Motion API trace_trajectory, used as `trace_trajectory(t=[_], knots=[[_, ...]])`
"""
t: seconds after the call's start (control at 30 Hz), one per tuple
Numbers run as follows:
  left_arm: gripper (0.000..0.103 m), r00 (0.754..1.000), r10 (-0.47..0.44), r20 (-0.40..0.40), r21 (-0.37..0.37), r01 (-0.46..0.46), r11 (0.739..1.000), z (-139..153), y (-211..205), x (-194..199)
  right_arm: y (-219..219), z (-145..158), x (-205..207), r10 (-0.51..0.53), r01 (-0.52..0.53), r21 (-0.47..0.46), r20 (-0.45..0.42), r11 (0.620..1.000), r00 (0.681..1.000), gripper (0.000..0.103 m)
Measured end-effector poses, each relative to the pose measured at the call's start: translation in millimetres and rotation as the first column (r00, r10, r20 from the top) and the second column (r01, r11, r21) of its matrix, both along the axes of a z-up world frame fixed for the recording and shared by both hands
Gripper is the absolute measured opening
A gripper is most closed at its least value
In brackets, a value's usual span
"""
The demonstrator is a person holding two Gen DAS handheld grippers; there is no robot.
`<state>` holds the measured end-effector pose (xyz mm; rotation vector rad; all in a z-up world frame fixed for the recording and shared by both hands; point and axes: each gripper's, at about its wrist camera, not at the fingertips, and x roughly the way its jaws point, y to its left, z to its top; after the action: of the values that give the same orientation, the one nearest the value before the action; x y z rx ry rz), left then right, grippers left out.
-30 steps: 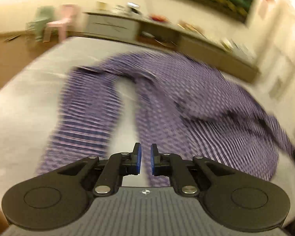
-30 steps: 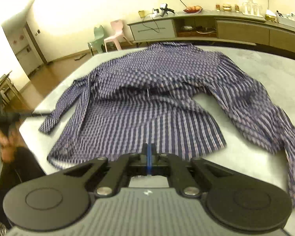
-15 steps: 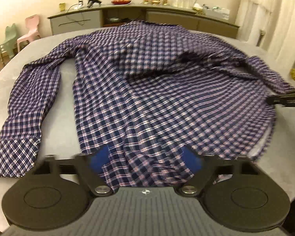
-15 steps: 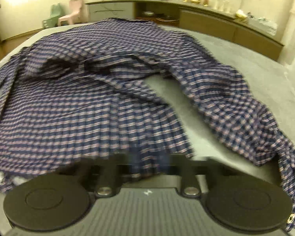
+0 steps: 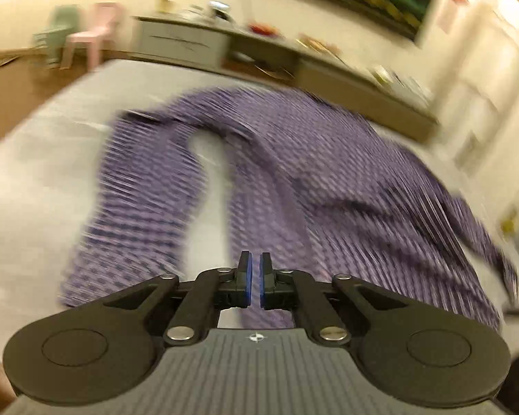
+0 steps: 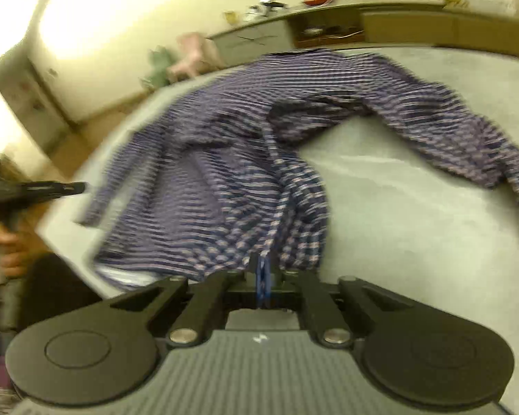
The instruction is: Fold clothes
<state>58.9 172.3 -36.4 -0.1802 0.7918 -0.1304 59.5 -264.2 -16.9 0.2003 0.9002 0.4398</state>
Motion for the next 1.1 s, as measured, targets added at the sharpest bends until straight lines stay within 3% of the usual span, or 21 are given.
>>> trace_trajectory(t=[0.03,0.1,0.17,0.23,0.27,0.3,0.33,0.37,0.4,0.47,0.57,0.7,0.73,0.8,0.87,1.0,1.1], knots=[[0.019,0.999,-0.038,-0.012,0.027,0.038,0.999,-7,-17,2,2,-3,5,-0.023,0.023,-0.009,0.006,1.0,1.0,0.028],[0.066,0.997,-0.075,-0.025,0.078,0.077,0.994,-21,-41,3,6,-8,14,-0.07,0.07,-0.026,0.02,0.997,0.997,0.06],[0.077,0.994,-0.099,-0.035,0.123,0.102,0.987,-33,-56,5,14,-15,25,-0.093,0.095,-0.05,0.036,0.994,0.995,0.061],[0.077,0.993,-0.107,-0.041,0.159,0.113,0.981,-42,-61,6,19,-24,34,-0.106,0.11,-0.084,0.045,0.99,0.993,0.061],[0.066,0.993,-0.111,-0.044,0.177,0.118,0.977,-47,-63,6,22,-29,38,-0.106,0.11,-0.098,0.041,0.989,0.994,0.061],[0.036,0.992,-0.116,-0.047,0.195,0.123,0.973,-52,-66,7,23,-33,39,-0.1,0.103,-0.105,0.032,0.989,0.994,0.061],[0.028,0.995,-0.093,-0.042,0.173,0.099,0.98,-52,-58,6,24,-37,40,-0.093,0.095,-0.11,0.023,0.989,0.995,0.059],[0.005,0.997,-0.064,-0.035,0.14,0.068,0.988,-50,-49,6,25,-40,41,-0.086,0.087,-0.116,0.013,0.989,0.996,0.05],[0.002,0.999,-0.034,-0.029,0.106,0.036,0.994,-49,-39,6,26,-44,41,-0.079,0.079,-0.121,0.003,0.99,0.997,0.028],[0.001,0.998,0.07,0.003,0.009,-0.07,0.998,-32,-7,-2,27,-49,42,-0.067,0.065,-0.126,-0.01,0.99,0.998,0.003],[0.001,0.966,0.255,0.051,-0.108,-0.248,0.963,-1,54,-33,14,-36,28,-0.049,0.049,-0.09,0.002,0.995,0.999,0.002],[0.001,0.906,0.424,0.009,-0.161,-0.417,0.895,11,116,-68,-7,-14,-4,-0.046,0.046,-0.004,-0.014,0.999,0.999,0.003],[0.001,0.893,0.45,-0.014,-0.166,-0.445,0.88,11,128,-74,-9,-14,-6,-0.049,0.048,-0.023,-0.04,0.999,0.998,0.006],[0.002,0.902,0.43,-0.047,-0.171,-0.431,0.886,11,136,-78,-8,-14,-7,-0.032,0.025,-0.079,-0.089,0.997,0.996,0.017],[0.002,0.91,0.412,-0.03,-0.147,-0.412,0.899,13,133,-80,-7,-4,-8,-0.016,0.009,-0.119,-0.057,0.993,0.998,0.025],[0.007,0.939,0.344,0.016,-0.116,-0.34,0.933,19,115,-67,-8,14,17,-0.045,0.046,-0.095,0.01,0.994,0.999,0.049],[0.01,0.957,0.289,0.033,-0.111,-0.283,0.953,20,96,-49,3,16,54,-0.062,0.063,-0.045,0.028,0.997,0.998,0.061]])
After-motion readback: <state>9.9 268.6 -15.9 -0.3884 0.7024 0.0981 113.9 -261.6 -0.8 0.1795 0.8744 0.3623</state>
